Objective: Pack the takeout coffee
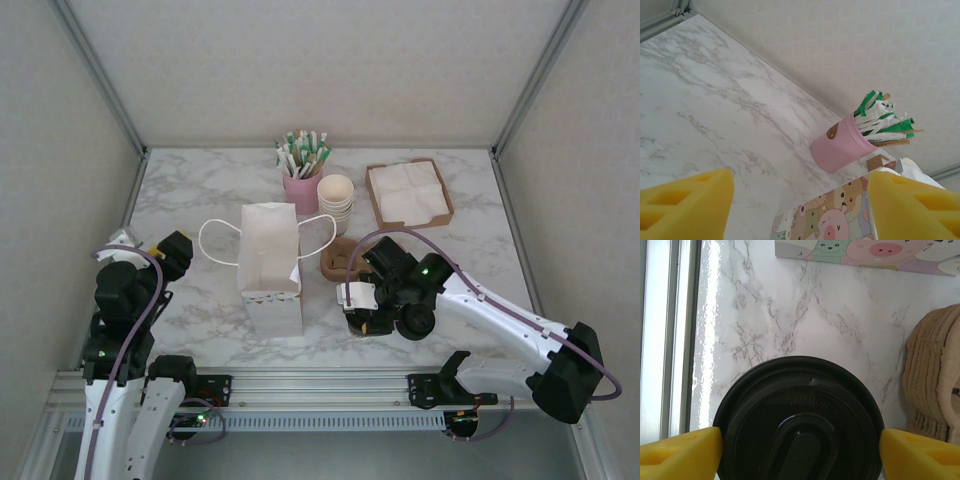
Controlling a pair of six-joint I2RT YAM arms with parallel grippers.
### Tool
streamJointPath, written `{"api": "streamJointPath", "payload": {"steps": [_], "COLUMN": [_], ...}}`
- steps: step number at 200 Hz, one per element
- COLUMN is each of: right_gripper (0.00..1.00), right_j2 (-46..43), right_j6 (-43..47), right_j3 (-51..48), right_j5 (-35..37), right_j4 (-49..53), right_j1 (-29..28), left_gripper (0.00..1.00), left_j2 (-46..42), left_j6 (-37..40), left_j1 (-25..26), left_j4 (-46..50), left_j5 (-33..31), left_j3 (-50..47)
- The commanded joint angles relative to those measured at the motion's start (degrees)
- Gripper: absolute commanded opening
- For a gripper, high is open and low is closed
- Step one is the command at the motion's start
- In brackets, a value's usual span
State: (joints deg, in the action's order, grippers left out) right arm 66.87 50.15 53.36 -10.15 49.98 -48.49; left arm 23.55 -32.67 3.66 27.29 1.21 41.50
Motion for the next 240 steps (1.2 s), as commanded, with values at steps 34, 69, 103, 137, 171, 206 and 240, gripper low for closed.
{"api": "streamJointPath", "payload": {"steps": [34, 69, 103, 137, 171, 206, 240], "right_gripper": [0.77, 0.73, 0.72, 0.72, 0.71, 0.71, 0.7], "right_j2": [1.7, 2.6, 4.8, 7.0, 8.9, 10.0, 8.7], "right_j6": [-0.9, -1.5, -1.8, -2.1, -2.1, -2.6, -3.6], "right_j3": [0.2, -0.8, -1.5, -2.3, -2.8, -3.3, -4.4], "right_j5": [0.9, 1.6, 3.1, 4.4, 6.6, 7.9, 7.4], "right_j4": [2.8, 3.5, 4.9, 6.0, 7.3, 7.9, 6.7], "right_j1": [0.5, 0.5, 0.4, 0.4, -0.7, -1.8, -2.3], "left_gripper": [0.7, 0.7, 0.7, 0.71, 0.7, 0.71, 0.7], "left_j2": [-0.3, -0.3, -0.4, -0.4, -0.5, -0.4, -0.4], "left_j6": [-0.6, -0.5, -0.6, -0.5, -0.5, -0.5, -0.5], "left_j1": [0.2, 0.2, 0.2, 0.3, 0.3, 0.2, 0.3], "left_j4": [0.4, 0.4, 0.4, 0.5, 0.6, 0.5, 0.5], "left_j5": [-0.2, -0.2, -0.2, -0.2, -0.3, -0.3, -0.4], "left_j3": [0.1, 0.1, 0.1, 0.1, 0.2, 0.2, 0.2]}}
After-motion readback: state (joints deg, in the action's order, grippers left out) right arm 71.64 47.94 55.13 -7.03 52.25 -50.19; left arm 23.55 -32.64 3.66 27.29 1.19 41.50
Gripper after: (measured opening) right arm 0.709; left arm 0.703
